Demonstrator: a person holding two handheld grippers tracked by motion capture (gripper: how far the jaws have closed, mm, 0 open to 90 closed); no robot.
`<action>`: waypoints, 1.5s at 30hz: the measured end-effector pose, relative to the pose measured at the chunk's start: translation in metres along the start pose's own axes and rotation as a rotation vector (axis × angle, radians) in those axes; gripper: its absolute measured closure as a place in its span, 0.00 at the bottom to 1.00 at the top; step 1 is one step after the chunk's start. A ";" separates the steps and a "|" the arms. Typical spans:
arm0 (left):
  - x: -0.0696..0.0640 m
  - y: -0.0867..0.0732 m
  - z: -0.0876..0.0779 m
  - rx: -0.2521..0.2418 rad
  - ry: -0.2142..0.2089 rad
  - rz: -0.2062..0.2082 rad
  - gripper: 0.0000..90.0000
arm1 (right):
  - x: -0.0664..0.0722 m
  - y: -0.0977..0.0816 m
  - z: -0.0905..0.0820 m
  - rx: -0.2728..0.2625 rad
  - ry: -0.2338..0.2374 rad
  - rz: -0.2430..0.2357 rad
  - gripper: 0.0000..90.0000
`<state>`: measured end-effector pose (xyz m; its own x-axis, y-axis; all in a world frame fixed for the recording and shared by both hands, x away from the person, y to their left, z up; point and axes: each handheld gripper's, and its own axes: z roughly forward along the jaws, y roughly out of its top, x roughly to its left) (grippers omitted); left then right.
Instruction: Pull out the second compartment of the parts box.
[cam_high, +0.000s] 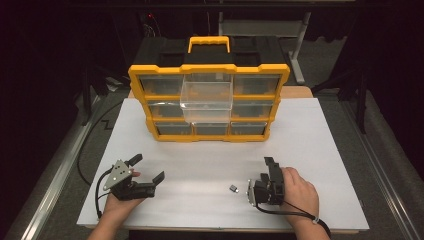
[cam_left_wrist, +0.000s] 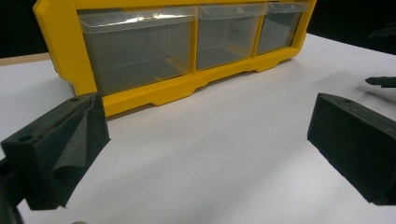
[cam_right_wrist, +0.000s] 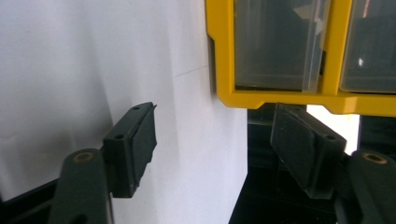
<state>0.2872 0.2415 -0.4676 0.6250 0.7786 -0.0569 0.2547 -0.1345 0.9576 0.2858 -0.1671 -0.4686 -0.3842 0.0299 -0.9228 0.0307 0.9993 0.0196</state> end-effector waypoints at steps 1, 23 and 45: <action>0.000 0.000 0.000 -0.001 0.001 0.000 0.00 | -0.001 0.000 -0.001 0.007 0.012 -0.003 0.31; 0.000 0.000 -0.001 -0.001 0.022 -0.015 0.00 | -0.008 -0.004 -0.012 -0.060 -0.016 0.011 0.00; 0.001 0.001 -0.002 -0.008 0.019 -0.031 0.00 | -0.015 -0.031 -0.011 -0.141 0.221 0.711 0.00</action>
<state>0.2864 0.2436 -0.4662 0.6023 0.7941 -0.0814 0.2679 -0.1051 0.9577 0.2809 -0.1979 -0.4513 -0.4926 0.6567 -0.5711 0.2278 0.7306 0.6436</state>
